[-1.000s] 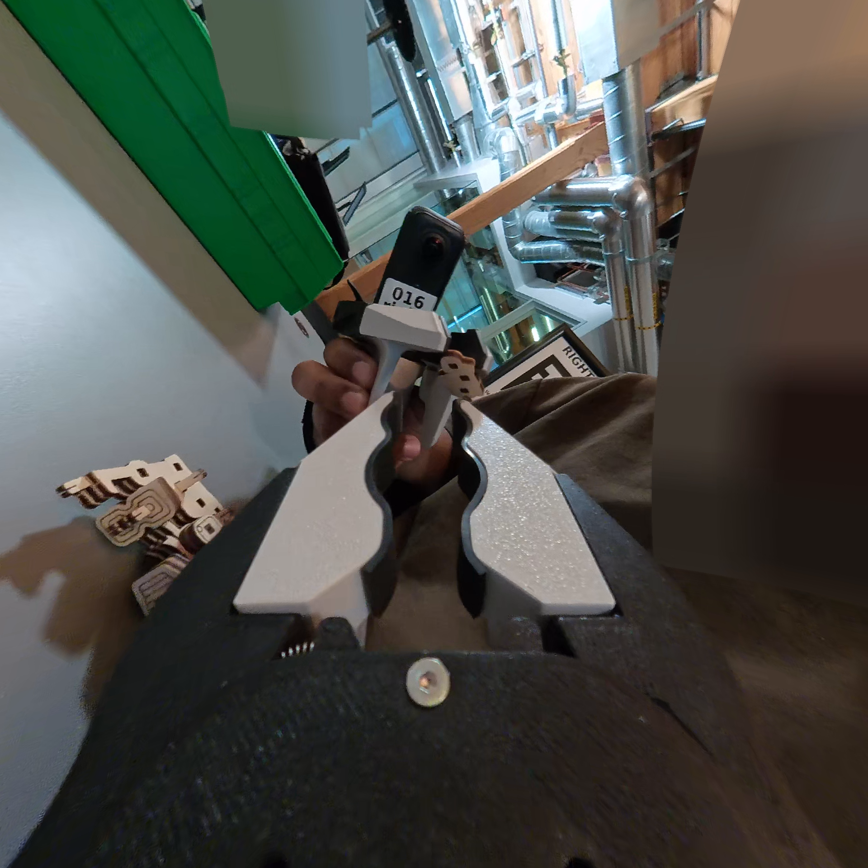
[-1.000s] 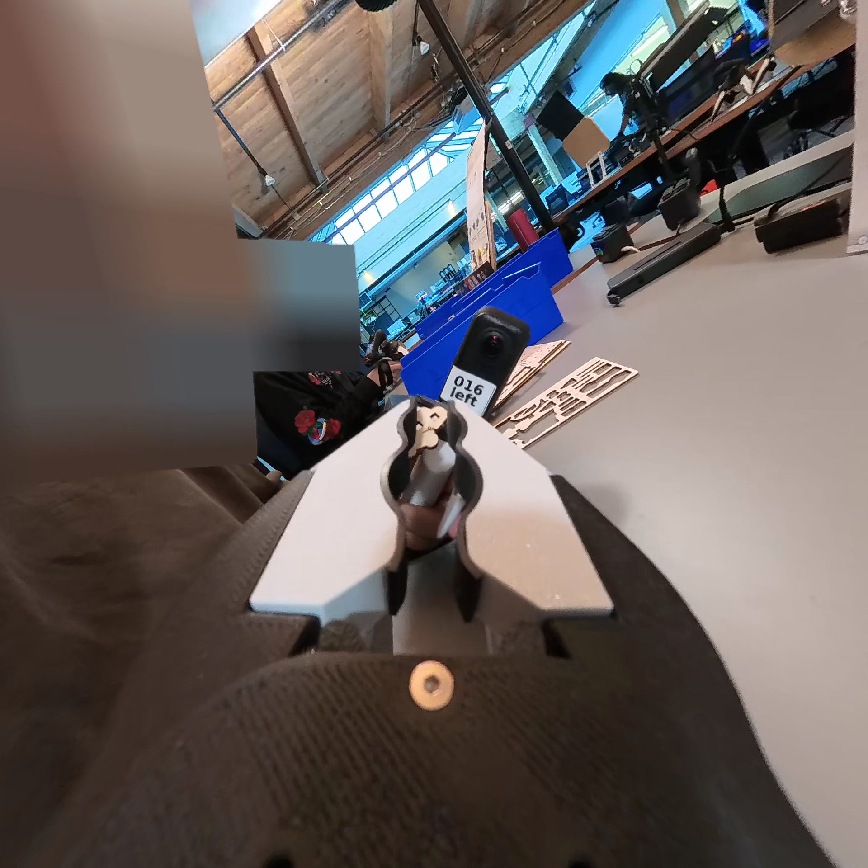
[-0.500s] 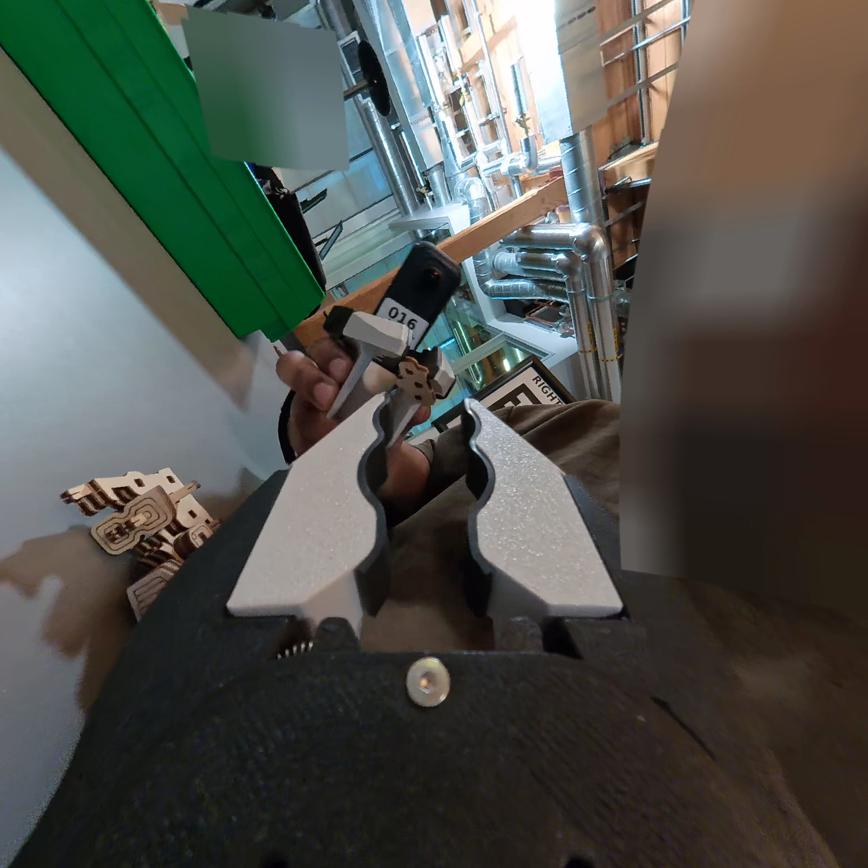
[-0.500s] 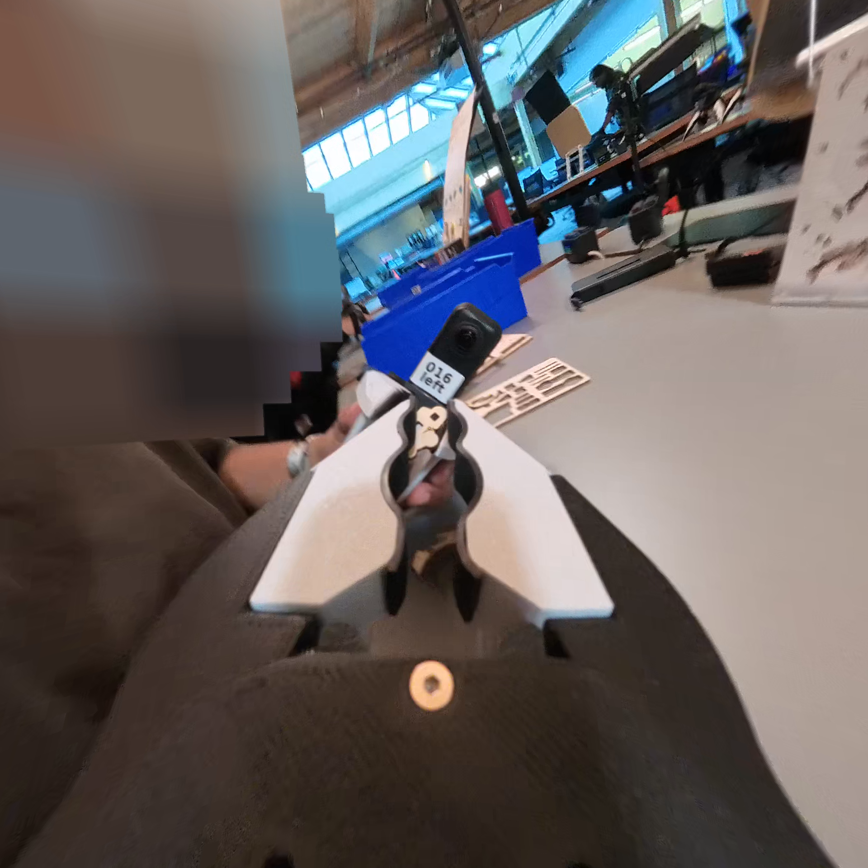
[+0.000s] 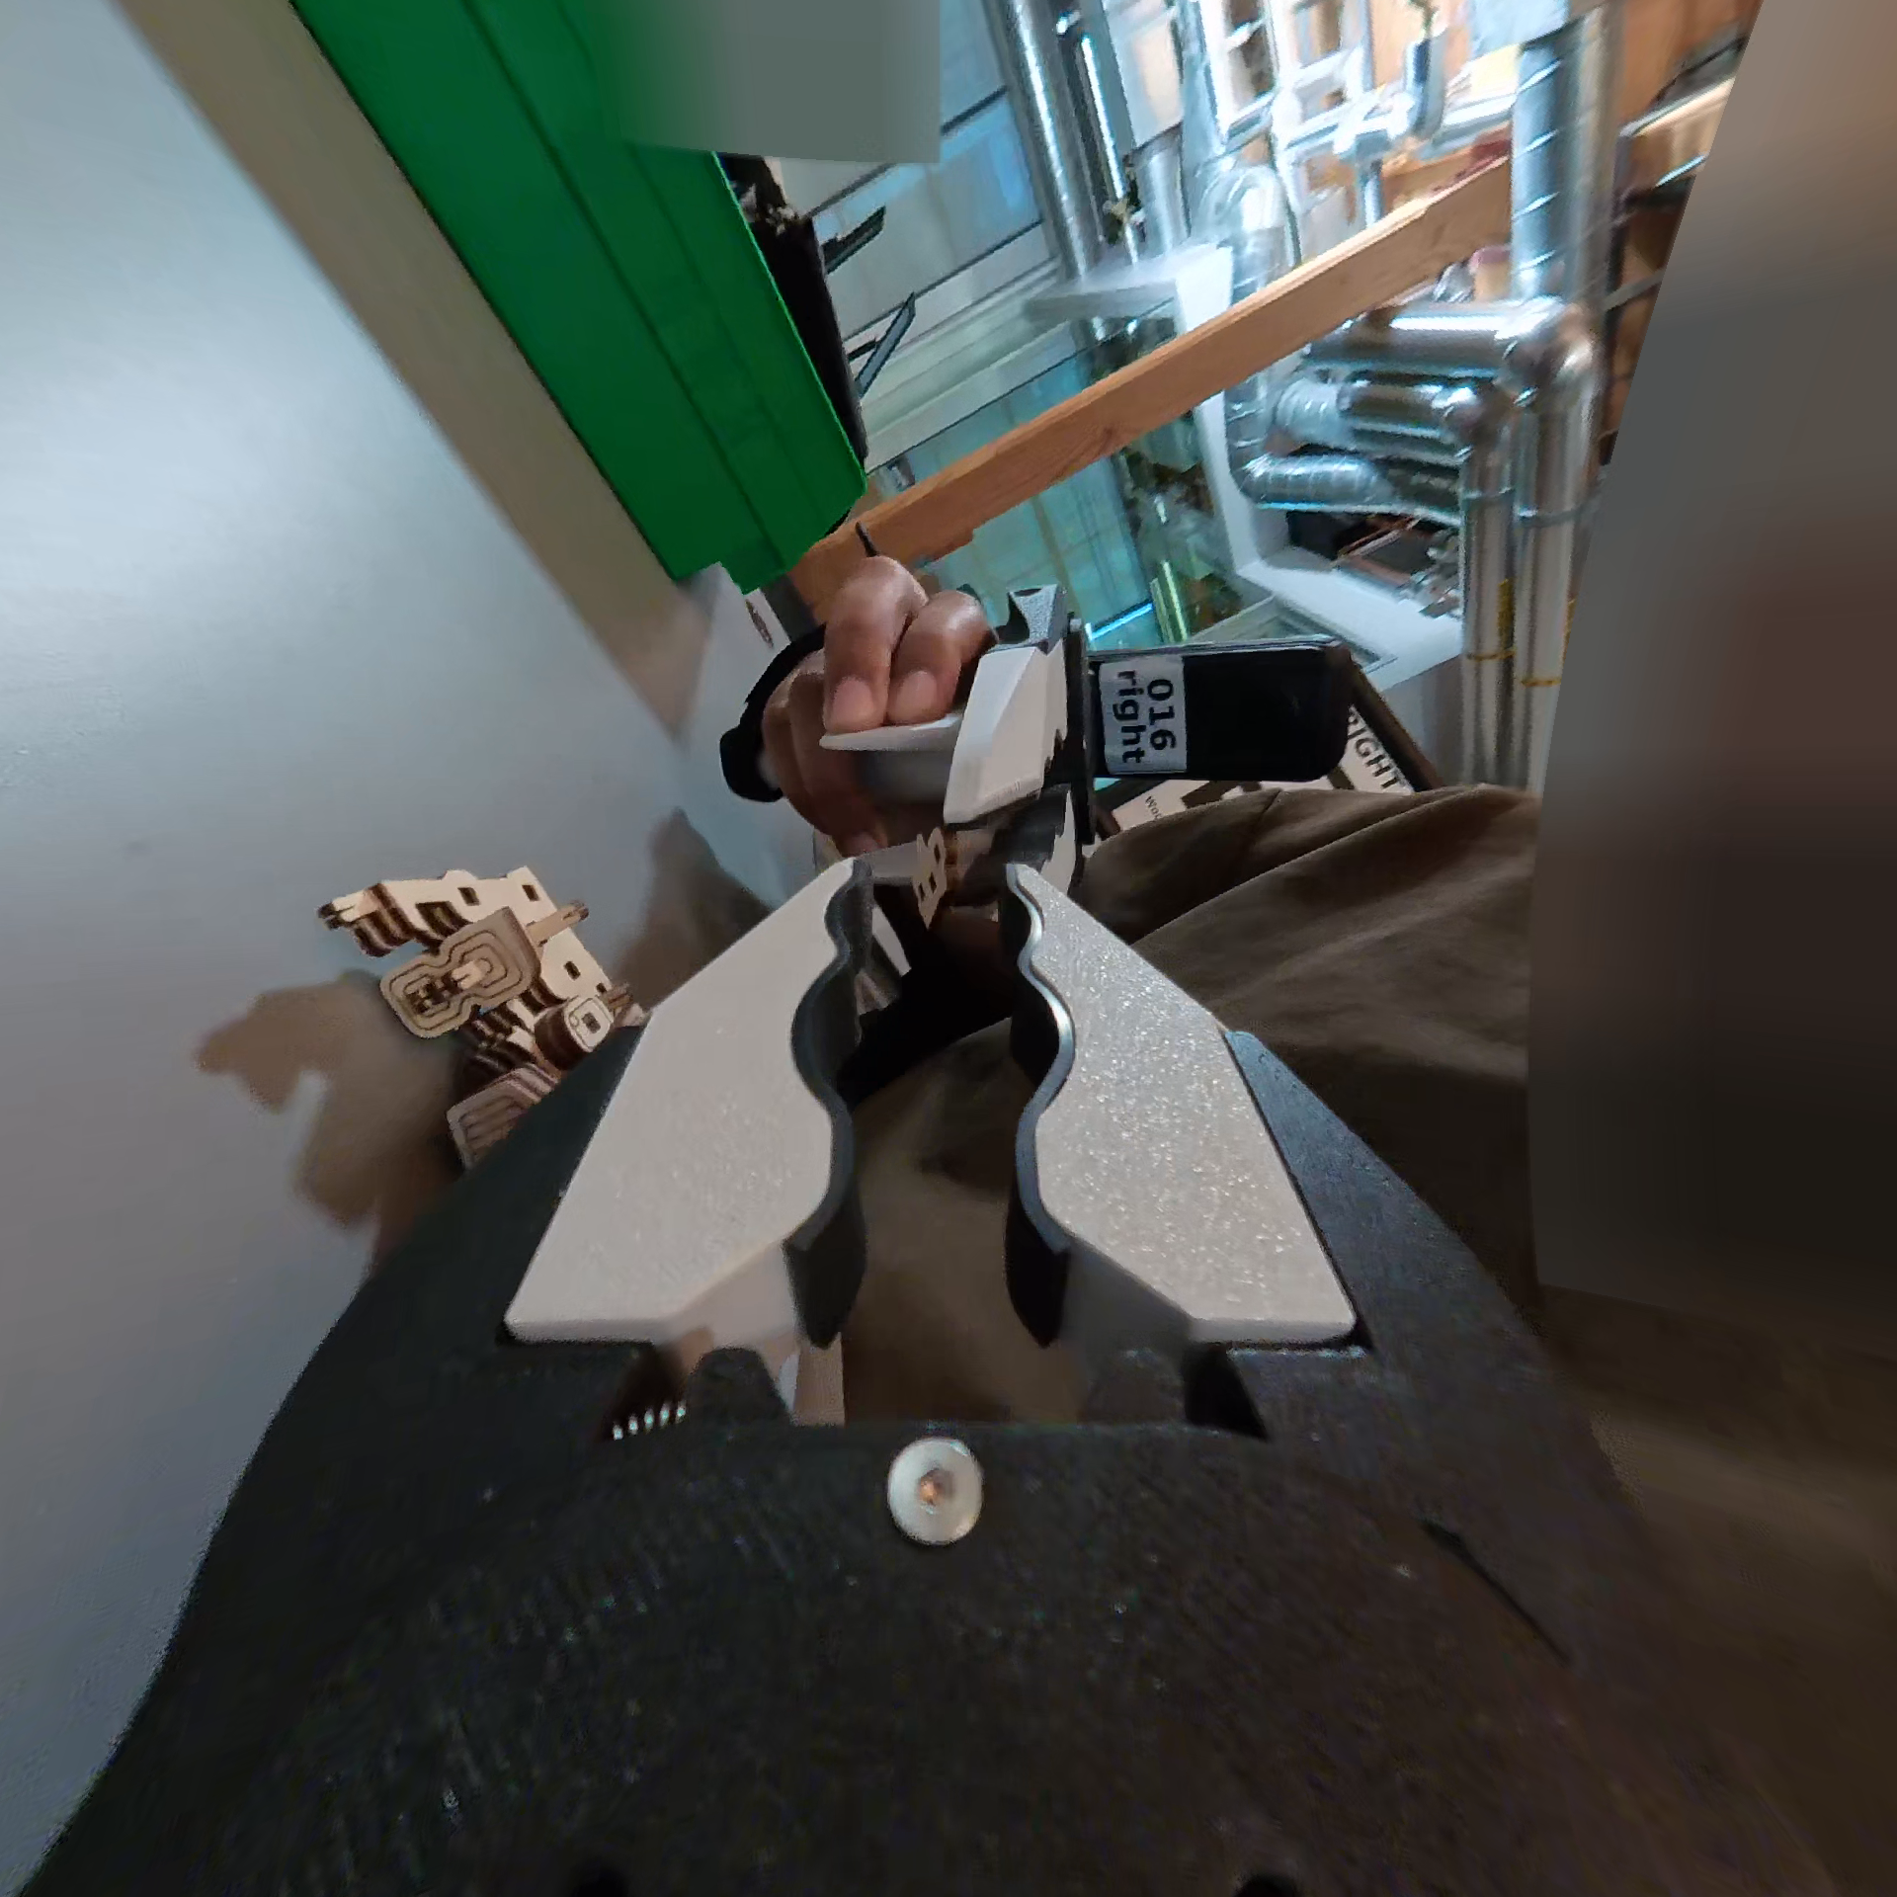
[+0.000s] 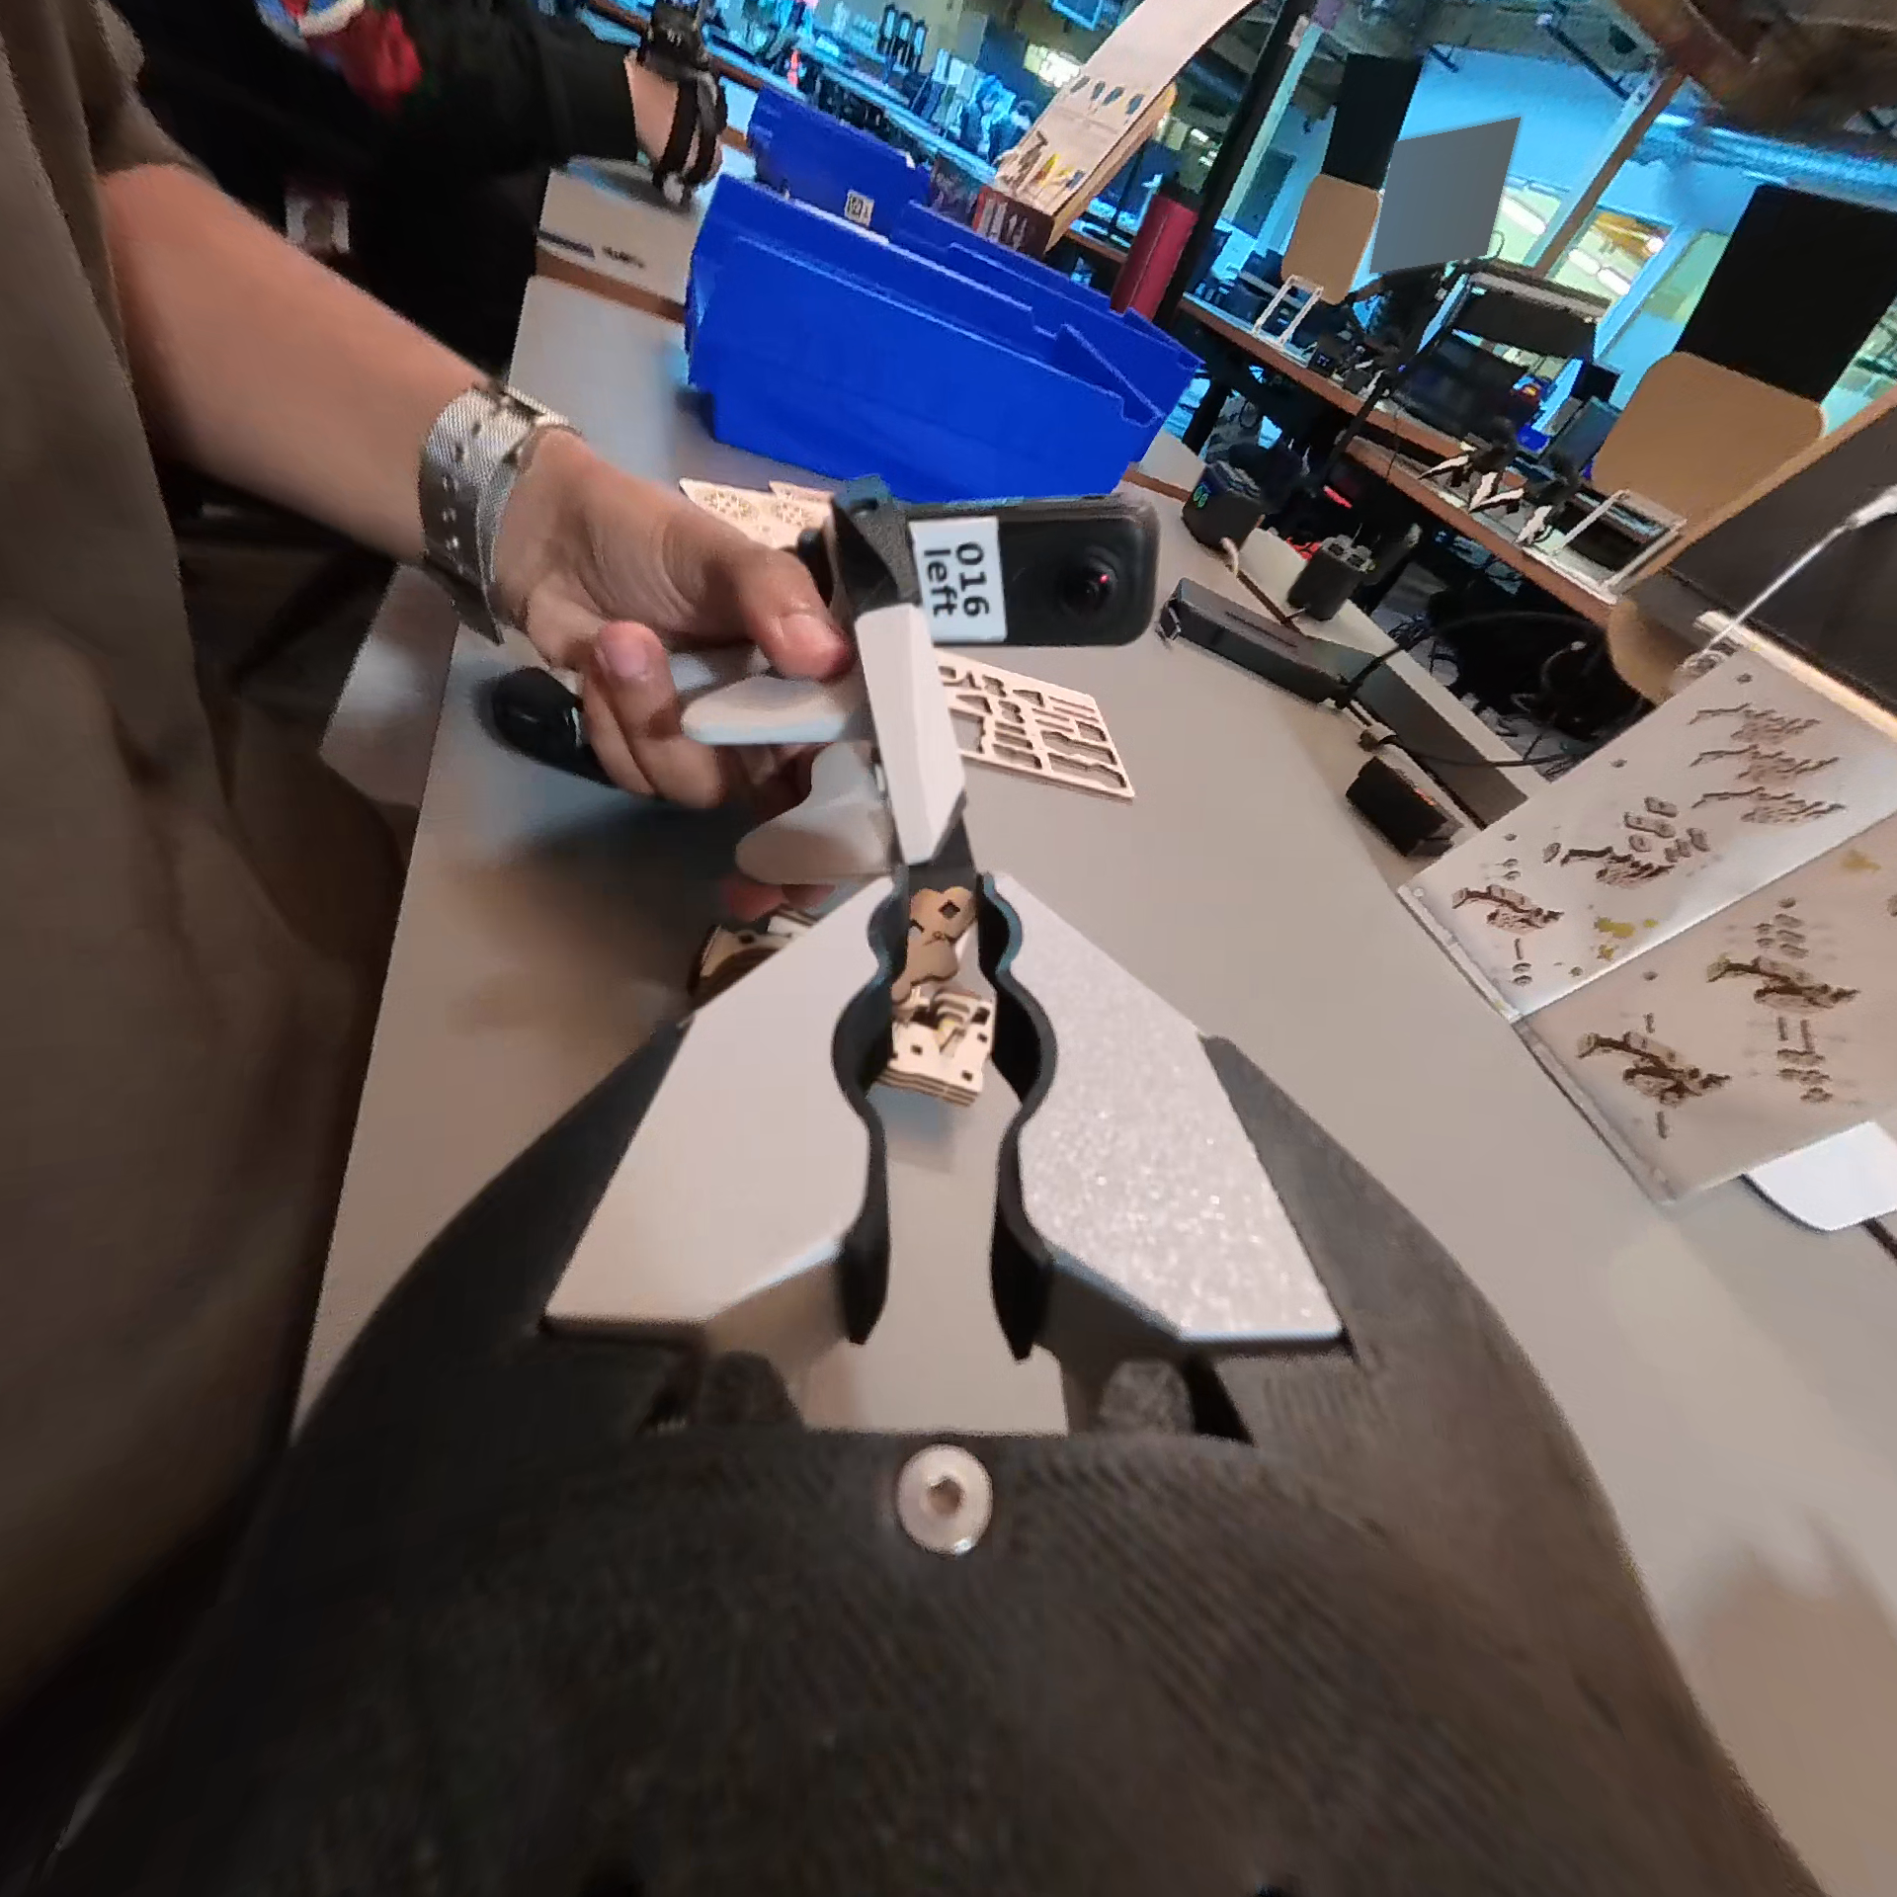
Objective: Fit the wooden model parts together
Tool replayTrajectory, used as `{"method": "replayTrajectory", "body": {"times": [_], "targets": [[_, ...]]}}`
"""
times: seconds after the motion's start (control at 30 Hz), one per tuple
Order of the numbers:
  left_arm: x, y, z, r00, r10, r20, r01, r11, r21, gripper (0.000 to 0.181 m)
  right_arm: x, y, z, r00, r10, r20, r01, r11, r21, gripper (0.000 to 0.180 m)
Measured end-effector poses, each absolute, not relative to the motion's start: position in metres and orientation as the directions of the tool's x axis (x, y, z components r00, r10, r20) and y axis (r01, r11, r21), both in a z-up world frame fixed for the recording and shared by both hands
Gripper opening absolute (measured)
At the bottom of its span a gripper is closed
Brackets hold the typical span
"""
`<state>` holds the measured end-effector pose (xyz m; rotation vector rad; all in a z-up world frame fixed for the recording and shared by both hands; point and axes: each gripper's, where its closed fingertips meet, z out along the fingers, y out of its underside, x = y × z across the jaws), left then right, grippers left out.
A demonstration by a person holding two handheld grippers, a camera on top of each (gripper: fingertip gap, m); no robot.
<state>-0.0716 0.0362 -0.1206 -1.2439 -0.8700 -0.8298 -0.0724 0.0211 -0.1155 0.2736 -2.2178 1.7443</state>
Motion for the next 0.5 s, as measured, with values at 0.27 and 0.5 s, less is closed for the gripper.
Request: {"method": "replayTrajectory", "body": {"times": [0.27, 0.5], "targets": [[-0.07, 0.041, -0.133, 0.464, 0.033, 0.885, 0.88, 0.096, -0.465, 0.012, -0.067, 0.022, -0.129, -0.86, -0.016, 0.51, -0.486, 0.332, -0.808, 0.011], [-0.076, 0.039, -0.131, 0.484, 0.074, 0.872, 0.861, 0.135, -0.49, 0.0, -0.073, 0.02, -0.129, -0.839, 0.034, 0.543, -0.5, 0.345, -0.795, 0.013]]}}
